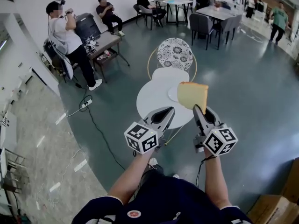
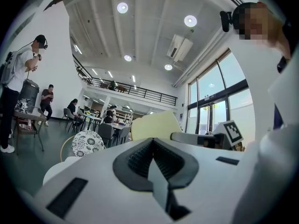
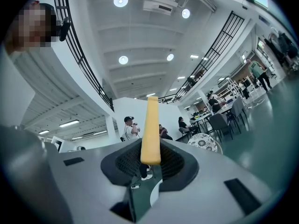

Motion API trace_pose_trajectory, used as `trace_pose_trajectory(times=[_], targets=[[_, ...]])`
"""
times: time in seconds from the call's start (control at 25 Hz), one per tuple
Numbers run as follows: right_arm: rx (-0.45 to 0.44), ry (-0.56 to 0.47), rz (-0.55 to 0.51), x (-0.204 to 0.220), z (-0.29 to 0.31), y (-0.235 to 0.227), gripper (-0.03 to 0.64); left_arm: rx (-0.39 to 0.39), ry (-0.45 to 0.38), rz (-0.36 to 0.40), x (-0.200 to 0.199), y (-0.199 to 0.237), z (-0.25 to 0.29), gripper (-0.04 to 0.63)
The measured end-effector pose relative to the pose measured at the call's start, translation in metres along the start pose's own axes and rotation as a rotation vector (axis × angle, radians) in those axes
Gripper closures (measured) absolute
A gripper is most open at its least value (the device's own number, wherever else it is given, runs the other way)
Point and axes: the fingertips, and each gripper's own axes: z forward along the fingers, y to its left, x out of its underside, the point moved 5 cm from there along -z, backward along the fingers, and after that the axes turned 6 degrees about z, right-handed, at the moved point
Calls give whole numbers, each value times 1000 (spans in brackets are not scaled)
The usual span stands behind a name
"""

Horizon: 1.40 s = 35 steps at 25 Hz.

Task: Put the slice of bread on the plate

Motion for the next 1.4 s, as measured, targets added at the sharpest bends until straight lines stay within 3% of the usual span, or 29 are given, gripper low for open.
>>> trace_pose_trajectory(times=[0.72, 1.4], targets=[[22, 23, -4, 0, 71, -44, 529, 11, 7, -36, 12, 74, 43, 590], [113, 35, -11, -15, 196, -106, 531, 91, 27, -86, 8, 206, 123, 589]])
